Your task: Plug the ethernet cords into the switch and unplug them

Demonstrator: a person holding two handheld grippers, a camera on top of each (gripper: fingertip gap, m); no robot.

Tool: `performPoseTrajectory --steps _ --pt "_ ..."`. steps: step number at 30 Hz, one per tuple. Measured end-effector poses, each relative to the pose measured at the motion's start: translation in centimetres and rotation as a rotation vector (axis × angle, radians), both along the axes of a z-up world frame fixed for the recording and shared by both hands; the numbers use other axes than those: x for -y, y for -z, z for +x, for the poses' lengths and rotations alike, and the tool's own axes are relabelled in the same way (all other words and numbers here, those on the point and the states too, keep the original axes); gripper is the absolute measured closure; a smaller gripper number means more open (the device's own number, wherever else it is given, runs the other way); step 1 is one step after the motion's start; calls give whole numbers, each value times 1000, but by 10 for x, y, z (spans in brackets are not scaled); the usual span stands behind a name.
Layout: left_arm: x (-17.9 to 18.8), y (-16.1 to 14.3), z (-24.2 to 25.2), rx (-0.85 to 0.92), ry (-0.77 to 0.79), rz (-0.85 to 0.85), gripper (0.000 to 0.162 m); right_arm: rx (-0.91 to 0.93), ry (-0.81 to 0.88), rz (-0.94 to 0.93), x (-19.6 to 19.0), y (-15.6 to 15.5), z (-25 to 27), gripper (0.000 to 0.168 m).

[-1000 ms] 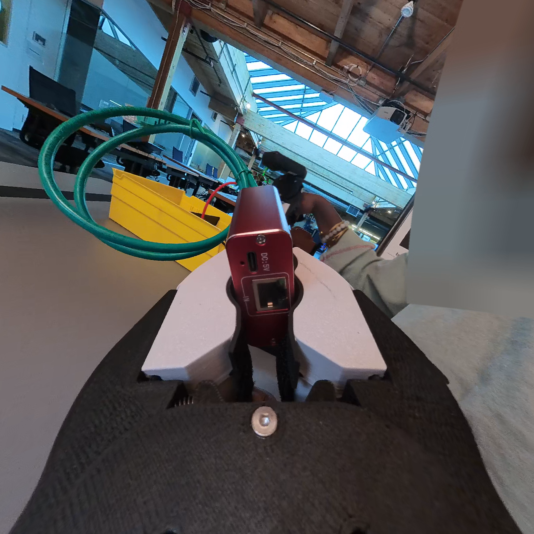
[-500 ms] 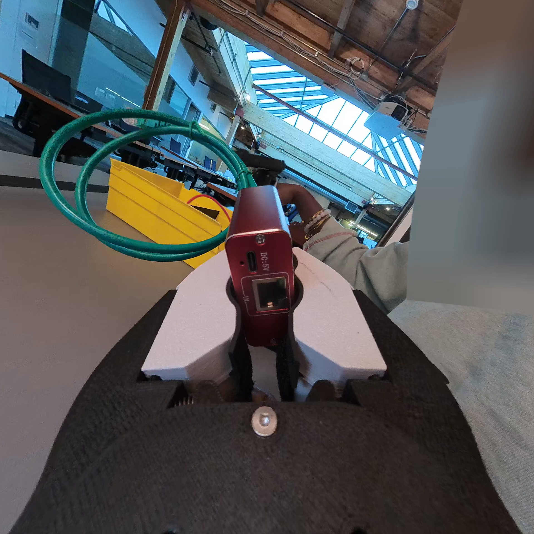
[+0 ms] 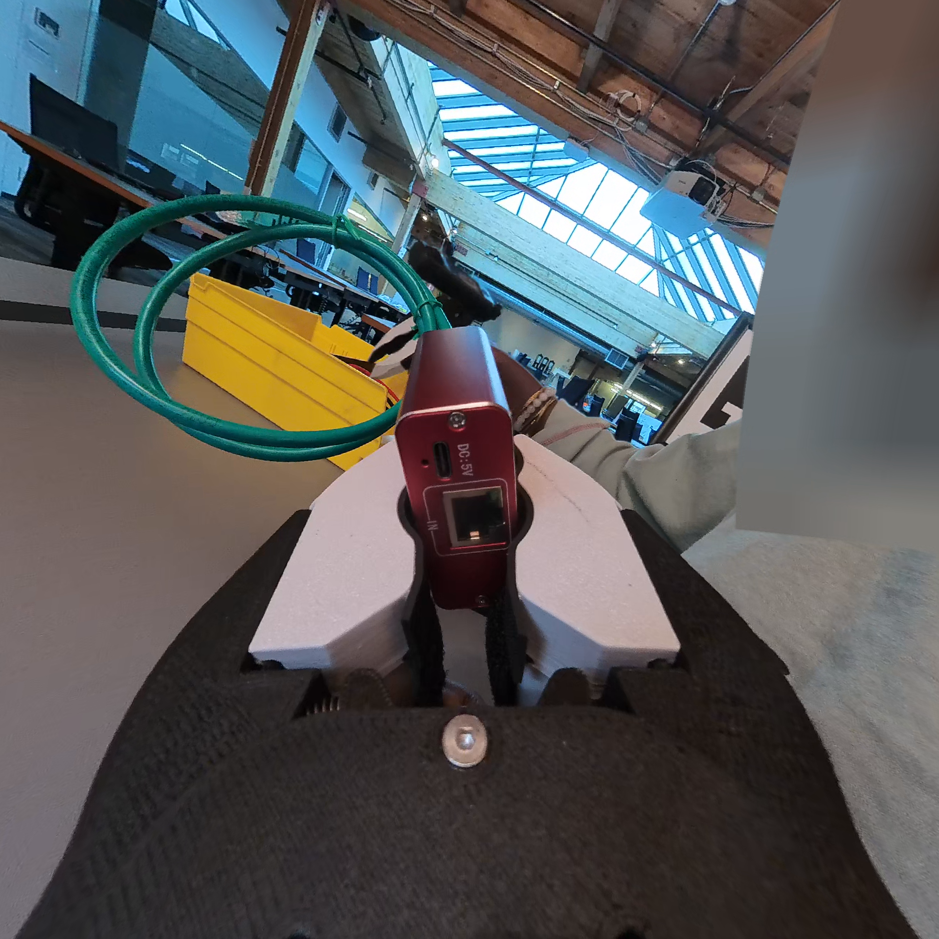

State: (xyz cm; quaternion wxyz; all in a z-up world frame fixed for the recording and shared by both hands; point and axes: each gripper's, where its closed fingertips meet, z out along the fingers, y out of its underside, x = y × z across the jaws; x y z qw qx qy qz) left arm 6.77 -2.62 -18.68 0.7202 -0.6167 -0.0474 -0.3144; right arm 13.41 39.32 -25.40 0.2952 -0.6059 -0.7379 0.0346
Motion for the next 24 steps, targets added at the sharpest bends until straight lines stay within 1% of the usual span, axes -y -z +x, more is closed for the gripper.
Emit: performPoseTrajectory --steps 1,2,4,5,6,7,9,11,12,13,15,16,17,18,21,23,24 --pt "0 0 1 0 3 0 132 3 11 -12 0 5 -1 138" --pt "0 0 1 -2 4 -1 132 16 11 -29 1 10 0 140" --pt "-1 1 1 -5 1 -5 132 52 -1 -20 2 20 2 150" --pt "-1 1 0 -5 -2 -8 133 75 -9 -14 3 24 4 151" --pt "-1 2 0 -3 -5 -10 133 94 -11 -17 5 27 6 150" --pt "-1 2 -1 -1 -10 -11 133 93 0 -8 5 27 6 141" --pt "-1 2 -3 4 -21 -10 132 20 28 14 7 12 4 129" --pt "-1 2 -5 14 -28 -6 133 -138 45 -25 26 -14 -6 127" --pt "-1 2 -7 17 -35 -7 132 -244 28 -89 47 -30 -14 128" --pt "-2 2 -8 20 -41 -7 133 -362 -19 -192 76 -47 -24 131" --pt "-2 1 -10 33 -48 -2 133 -579 -197 -514 158 -80 -39 135" --pt "-2 1 -11 39 -50 0 133 -635 -292 -699 202 -93 -40 135" --pt "-2 1 -11 39 -55 1 133 -652 -376 -867 242 -100 -38 134" --pt "-1 1 -11 35 -59 3 133 -649 -437 -993 276 -102 -36 132" --pt "-1 -1 -8 15 -55 17 133 -645 -550 -1243 359 -92 -40 130" --pt "0 -3 -5 7 -41 31 133 -683 -544 -1438 393 -92 -51 129" --pt "1 -4 -3 3 -33 38 133 -696 -534 -1501 401 -92 -57 130"
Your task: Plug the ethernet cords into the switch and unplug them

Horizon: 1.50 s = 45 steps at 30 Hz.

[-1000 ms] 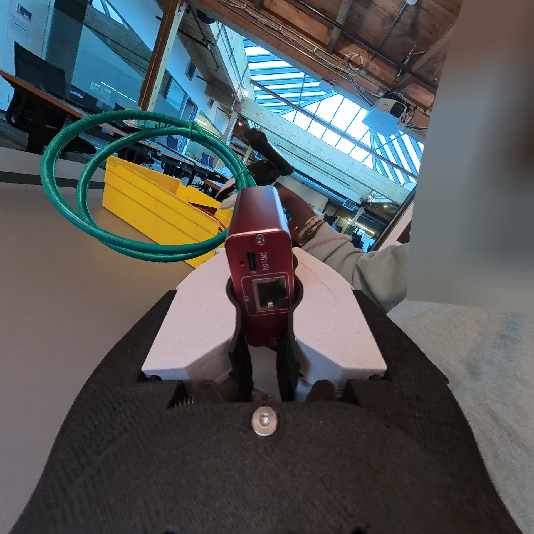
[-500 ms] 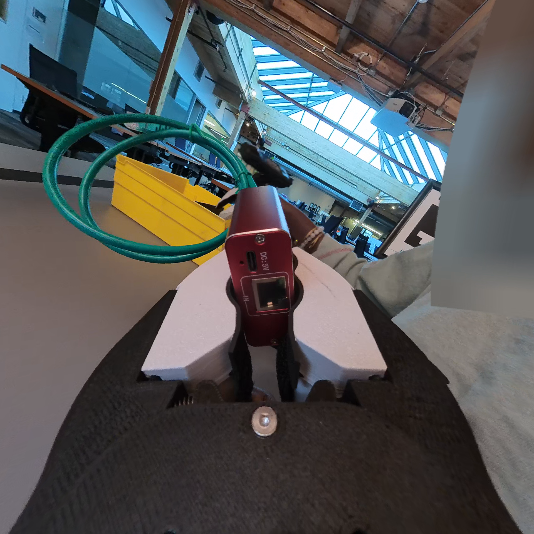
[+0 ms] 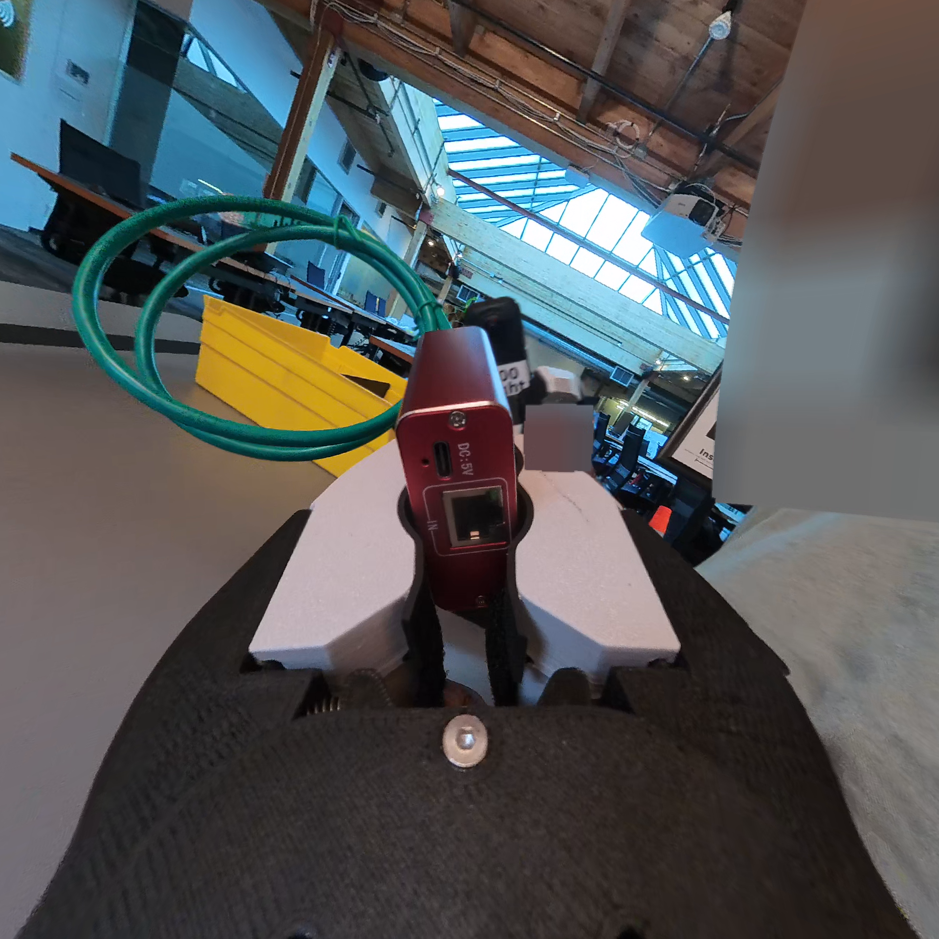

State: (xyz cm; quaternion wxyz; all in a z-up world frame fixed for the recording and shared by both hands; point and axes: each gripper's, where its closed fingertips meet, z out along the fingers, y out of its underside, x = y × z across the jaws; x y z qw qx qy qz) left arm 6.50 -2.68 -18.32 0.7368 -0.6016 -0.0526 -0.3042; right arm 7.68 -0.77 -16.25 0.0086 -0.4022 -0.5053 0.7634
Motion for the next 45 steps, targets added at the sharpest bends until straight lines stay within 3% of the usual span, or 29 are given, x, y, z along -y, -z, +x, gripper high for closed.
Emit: performPoseTrajectory --steps 4,13,16,26,33,38,45 --pt "0 1 3 -13 6 -7 133 -67 26 -118 8 -7 -17 138" --pt "1 0 7 -32 24 5 133 -109 7 -69 13 -3 -19 154" --pt "0 2 8 -51 22 -5 133 -114 -2 -67 14 -3 -18 153" --pt "-5 10 13 -144 -17 -42 133 -249 64 176 15 1 -13 152" --pt "-8 14 9 -250 -112 -67 133 -388 229 352 11 5 -13 150" --pt "-7 9 16 -193 -40 -32 132 -493 335 334 11 -2 -7 151" --pt "-4 -5 23 -66 95 44 133 -541 344 312 14 -16 -1 153"
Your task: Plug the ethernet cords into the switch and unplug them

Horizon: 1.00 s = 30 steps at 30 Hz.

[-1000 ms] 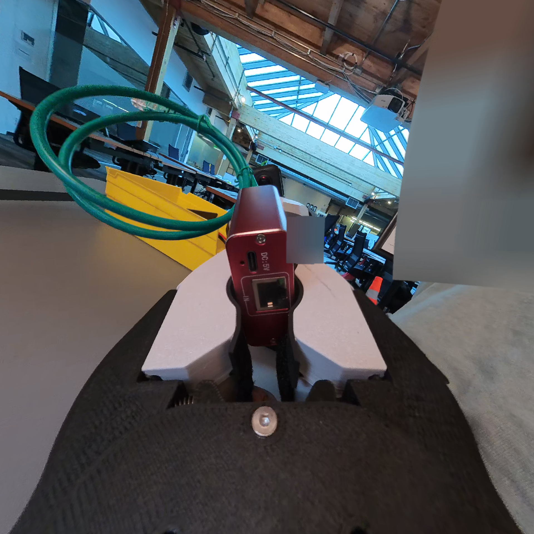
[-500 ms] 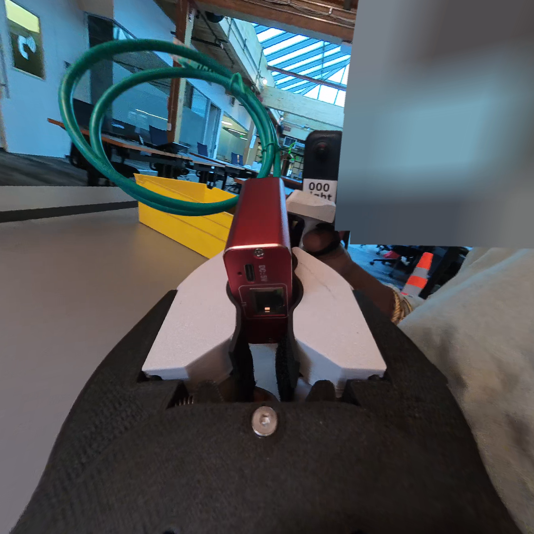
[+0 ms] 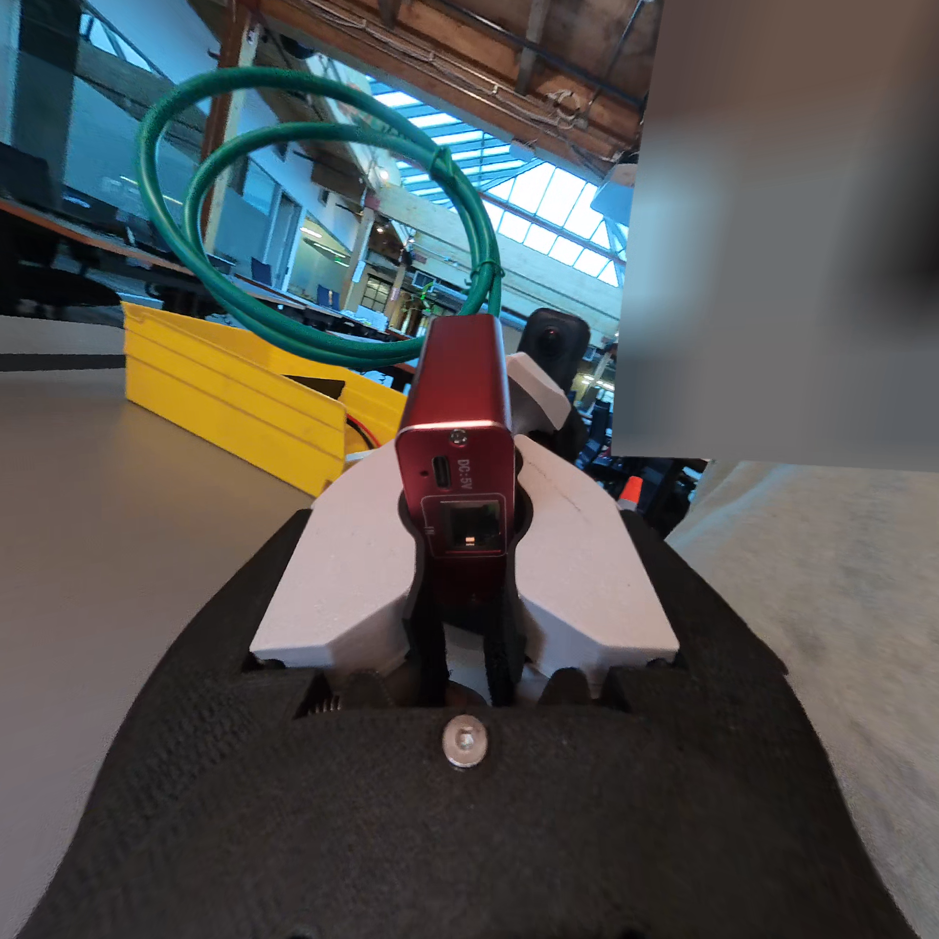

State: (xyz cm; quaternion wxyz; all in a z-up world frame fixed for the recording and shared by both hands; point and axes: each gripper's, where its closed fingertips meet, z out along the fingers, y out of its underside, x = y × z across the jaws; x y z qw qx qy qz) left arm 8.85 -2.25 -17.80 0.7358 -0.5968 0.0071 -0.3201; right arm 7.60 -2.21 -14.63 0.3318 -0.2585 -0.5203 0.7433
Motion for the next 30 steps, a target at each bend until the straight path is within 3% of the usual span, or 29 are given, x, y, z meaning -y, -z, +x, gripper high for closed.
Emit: performPoseTrajectory --steps 2,4,5,10,16,21,26,30 --pt "5 -3 -3 39 17 25 133 -29 -6 -67 -7 -8 4 155" --pt "23 -12 -17 115 -4 112 133 -128 48 -285 -59 -33 20 155" --pt "28 -18 -19 115 -12 152 133 -137 57 -293 -76 -36 26 155" --pt "11 -12 -8 -84 -47 79 133 54 144 -32 -98 -20 28 155" --pt "13 -3 -19 -10 -99 31 133 327 404 332 -154 3 44 155" --pt "15 -6 -21 -10 -115 36 133 426 721 613 -219 3 76 155" --pt "16 -8 -19 -15 -112 48 133 619 1089 1180 -300 10 120 155" --pt "18 -10 -20 -8 -111 58 133 697 1247 1658 -344 16 139 155"
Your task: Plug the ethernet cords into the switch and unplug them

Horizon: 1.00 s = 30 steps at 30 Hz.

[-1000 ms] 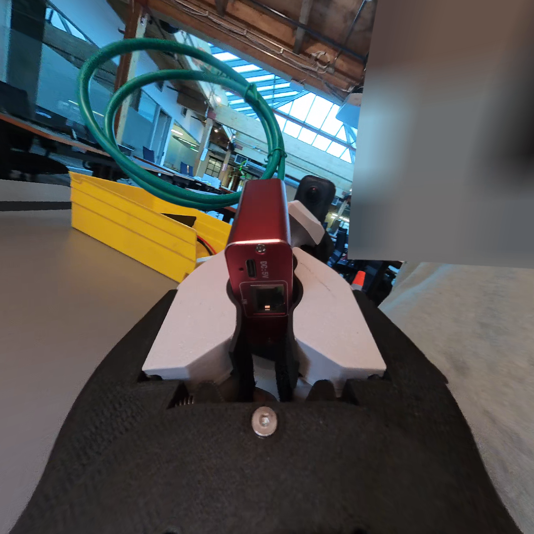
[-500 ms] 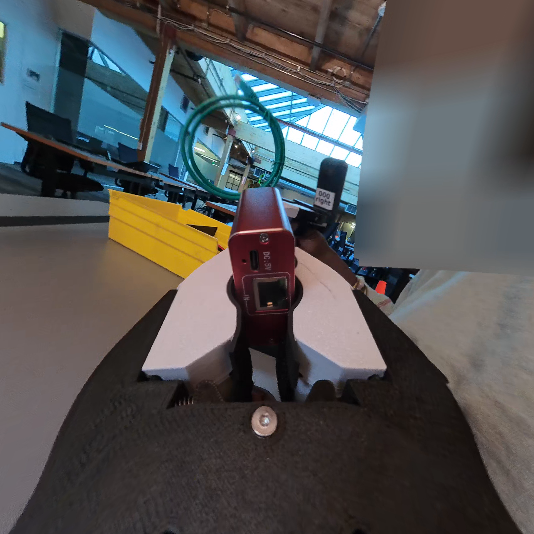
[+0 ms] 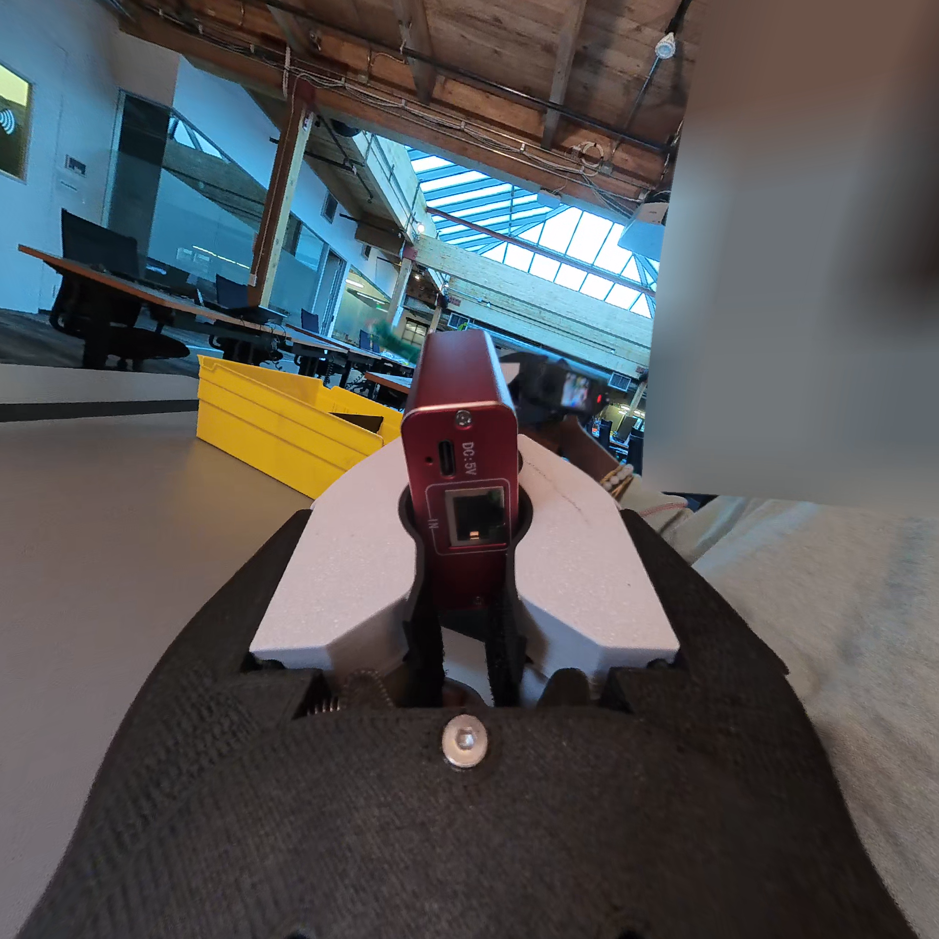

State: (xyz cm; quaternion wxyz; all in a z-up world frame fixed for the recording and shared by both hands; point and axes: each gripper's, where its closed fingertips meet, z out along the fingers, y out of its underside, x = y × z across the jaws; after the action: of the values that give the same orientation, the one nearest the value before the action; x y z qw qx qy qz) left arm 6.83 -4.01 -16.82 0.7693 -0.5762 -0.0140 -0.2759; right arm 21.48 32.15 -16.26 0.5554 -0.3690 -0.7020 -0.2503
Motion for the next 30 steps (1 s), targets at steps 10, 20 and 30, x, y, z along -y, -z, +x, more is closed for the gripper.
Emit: performPoseTrajectory --steps 10,20,30 --pt "0 0 -2 5 -5 -1 133 329 -32 210 -32 72 -19 155" --pt "0 1 -2 16 -1 -4 133 387 0 -135 -28 85 -4 136" --pt "0 1 -3 31 -1 -9 133 -34 -8 -903 -1 71 -15 122"
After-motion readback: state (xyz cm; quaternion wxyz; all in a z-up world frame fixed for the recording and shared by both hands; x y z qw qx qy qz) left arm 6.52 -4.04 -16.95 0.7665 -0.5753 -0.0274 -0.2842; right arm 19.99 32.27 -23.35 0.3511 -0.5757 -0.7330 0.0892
